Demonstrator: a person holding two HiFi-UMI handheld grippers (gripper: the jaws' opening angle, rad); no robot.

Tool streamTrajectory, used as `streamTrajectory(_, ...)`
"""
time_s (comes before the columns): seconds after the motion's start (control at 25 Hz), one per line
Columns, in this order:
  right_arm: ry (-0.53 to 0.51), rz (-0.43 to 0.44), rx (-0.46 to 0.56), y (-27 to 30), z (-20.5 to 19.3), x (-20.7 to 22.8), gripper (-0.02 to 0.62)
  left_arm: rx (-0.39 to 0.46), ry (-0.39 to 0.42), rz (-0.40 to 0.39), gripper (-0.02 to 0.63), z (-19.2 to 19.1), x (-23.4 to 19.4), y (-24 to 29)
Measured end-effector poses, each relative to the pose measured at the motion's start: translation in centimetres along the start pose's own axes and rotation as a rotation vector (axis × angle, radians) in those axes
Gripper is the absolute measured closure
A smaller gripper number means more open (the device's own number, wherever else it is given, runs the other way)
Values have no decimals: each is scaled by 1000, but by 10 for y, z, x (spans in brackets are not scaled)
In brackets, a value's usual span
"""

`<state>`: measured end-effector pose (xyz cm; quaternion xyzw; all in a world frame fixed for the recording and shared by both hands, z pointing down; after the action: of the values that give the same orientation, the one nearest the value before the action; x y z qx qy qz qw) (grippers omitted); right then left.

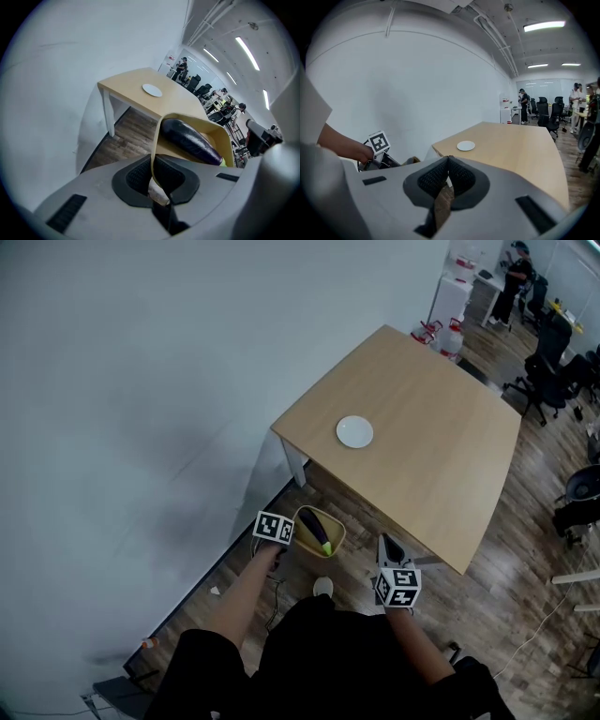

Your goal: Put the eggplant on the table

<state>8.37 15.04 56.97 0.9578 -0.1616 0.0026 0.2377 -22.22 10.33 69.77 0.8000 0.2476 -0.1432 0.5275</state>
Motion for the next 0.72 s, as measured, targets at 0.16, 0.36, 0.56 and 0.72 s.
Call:
streamTrajectory(0.16,8,6,-5,17,4,-22,535,19,3,21,586,18,-30,-10)
streamTrajectory(0.36,-32,23,-23,31,9,-32,535,-7,18,22,586,31,-51,-7)
streamTrajectory(0.56,-24,40,-55,48,10,-29,535,-10,-17,24,586,52,-58,3)
streamTrajectory(0.72,-10,62,-71,73,11,-30,535,-36,-4,40,586,73,-67,13)
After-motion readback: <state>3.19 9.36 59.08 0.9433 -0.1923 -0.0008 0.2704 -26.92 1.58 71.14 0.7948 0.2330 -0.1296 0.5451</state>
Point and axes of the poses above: the fingertips, and each gripper's own axes: y forward along the fingers, x to its right, z out of its top, the point moved 7 cm from there along -y, backward along the fingers, and after that the axes turned 6 degrees about -z, right-handed, at the moved point
